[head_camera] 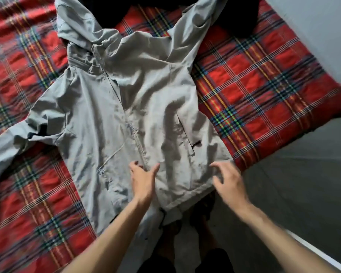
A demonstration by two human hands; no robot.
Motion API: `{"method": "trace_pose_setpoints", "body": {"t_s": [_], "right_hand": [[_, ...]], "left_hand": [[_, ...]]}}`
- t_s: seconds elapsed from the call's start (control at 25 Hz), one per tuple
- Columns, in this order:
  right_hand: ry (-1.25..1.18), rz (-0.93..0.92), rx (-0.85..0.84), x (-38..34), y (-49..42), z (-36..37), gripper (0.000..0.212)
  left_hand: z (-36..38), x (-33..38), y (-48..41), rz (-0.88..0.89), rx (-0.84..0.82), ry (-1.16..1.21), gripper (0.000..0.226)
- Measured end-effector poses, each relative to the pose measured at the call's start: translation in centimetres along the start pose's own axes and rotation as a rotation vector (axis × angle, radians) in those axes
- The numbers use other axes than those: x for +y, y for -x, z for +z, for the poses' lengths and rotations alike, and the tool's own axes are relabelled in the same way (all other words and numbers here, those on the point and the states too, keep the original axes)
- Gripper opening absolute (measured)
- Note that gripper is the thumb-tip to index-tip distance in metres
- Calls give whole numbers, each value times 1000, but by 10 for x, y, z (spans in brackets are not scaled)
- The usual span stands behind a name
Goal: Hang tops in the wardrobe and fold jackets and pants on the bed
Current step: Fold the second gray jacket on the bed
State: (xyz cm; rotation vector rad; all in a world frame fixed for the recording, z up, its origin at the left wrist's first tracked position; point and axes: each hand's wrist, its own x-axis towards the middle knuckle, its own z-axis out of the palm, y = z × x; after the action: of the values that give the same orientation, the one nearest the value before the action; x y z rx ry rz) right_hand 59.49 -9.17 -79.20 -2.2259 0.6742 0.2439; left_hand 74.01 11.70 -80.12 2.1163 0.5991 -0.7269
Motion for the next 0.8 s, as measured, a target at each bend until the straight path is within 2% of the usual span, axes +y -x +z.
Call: {"method": "trace_pose_setpoints", "body": {"t_s": [0.04, 0.08, 0.2, 0.28, 0.32, 0.4, 0.44, 0.52, 0.56, 0.72, 0.8], "right_hand": [[86, 81, 135, 21, -3, -9, 51], [151, 132, 177, 39, -5, -16, 60], [246, 97, 84, 67, -13, -22, 74], [239, 44, 21, 76, -17, -21, 78], [243, 2, -14, 79, -18, -20, 83], [248, -78, -69, 87, -17, -18, 98], [233, -108, -73, 91, -16, -16, 103], [178, -159, -36, 95, -16, -16, 102], [160, -183, -8, 97, -17, -17, 97], [231, -272, 73, 103, -21, -26, 87], [204, -272, 142, 105, -23, -33, 72]], "left_hand": [[7, -18, 12, -16, 0, -61, 69], [12, -29, 22, -18, 14, -110, 65], [22, -38, 26, -59, 112, -164, 43], [23, -42, 30, -59, 89, -208, 28], [23, -44, 32, -50, 46, -200, 32], [18, -40, 36, -75, -25, 59, 41], [16, -34, 38, -120, -59, 233, 38], [13, -18, 44, -190, -144, 495, 24], [11, -10, 48, -206, -180, 546, 21], [9, -7, 58, -261, -288, 649, 18], [9, -17, 58, -253, -337, 683, 14]]}}
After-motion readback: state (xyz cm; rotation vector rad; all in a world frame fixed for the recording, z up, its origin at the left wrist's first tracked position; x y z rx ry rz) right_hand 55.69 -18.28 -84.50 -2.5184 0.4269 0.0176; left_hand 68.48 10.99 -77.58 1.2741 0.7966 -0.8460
